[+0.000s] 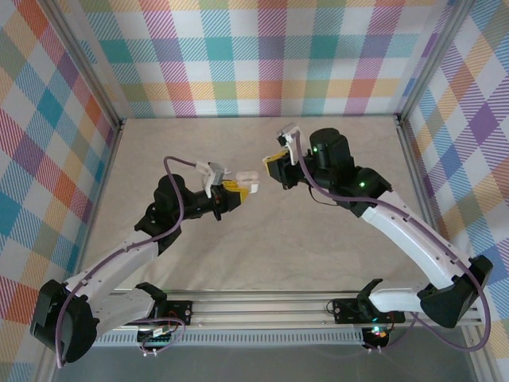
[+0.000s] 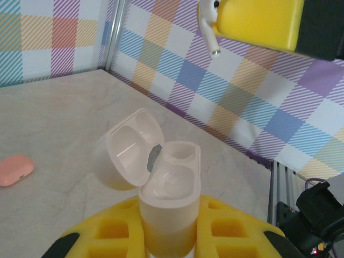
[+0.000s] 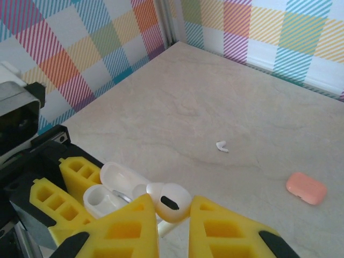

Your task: Insert the wireless bluetooth earbuds into the charging case

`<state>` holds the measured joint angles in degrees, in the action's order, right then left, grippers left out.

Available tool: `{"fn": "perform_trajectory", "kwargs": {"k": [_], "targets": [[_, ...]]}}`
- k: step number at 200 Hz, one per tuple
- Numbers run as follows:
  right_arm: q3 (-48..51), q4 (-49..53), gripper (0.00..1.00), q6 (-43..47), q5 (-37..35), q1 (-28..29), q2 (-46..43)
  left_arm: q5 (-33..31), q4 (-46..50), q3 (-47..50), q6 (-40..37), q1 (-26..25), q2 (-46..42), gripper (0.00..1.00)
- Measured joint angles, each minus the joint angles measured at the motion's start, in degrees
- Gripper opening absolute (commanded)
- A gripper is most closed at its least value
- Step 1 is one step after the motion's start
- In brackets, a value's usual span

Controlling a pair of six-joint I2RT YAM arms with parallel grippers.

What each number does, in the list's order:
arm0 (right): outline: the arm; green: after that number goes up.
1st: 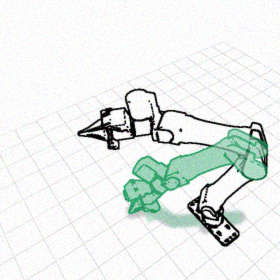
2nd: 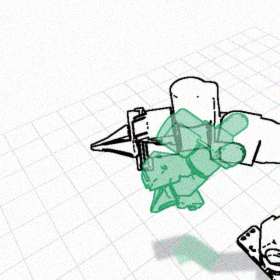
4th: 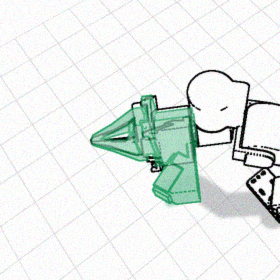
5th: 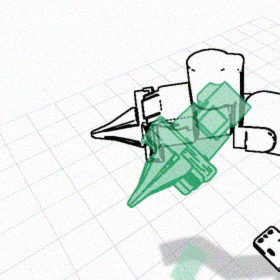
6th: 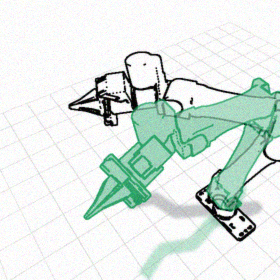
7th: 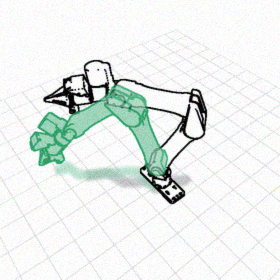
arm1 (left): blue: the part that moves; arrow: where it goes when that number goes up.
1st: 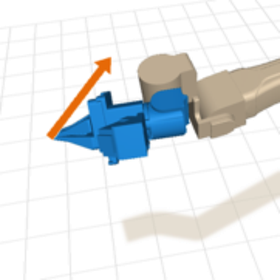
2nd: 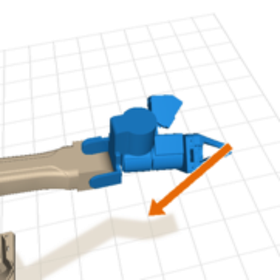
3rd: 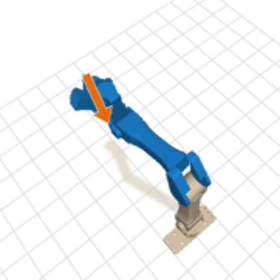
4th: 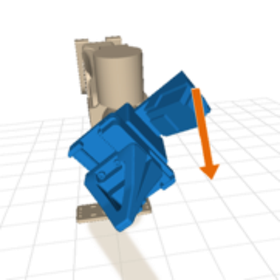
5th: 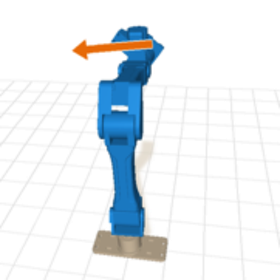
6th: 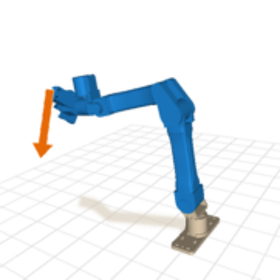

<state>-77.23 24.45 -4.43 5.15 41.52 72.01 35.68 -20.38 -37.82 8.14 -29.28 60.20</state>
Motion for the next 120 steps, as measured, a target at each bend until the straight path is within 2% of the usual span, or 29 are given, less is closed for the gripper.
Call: {"fn": "perform_trajectory", "kwargs": {"k": [120], "targets": [[-0.3, 2.7, 0.16, 3.1, -6.7, 5.7, 3.9, -1.5, -0.3, -1.8, -0.2, -2.2, 1.1, 0.00]]}}
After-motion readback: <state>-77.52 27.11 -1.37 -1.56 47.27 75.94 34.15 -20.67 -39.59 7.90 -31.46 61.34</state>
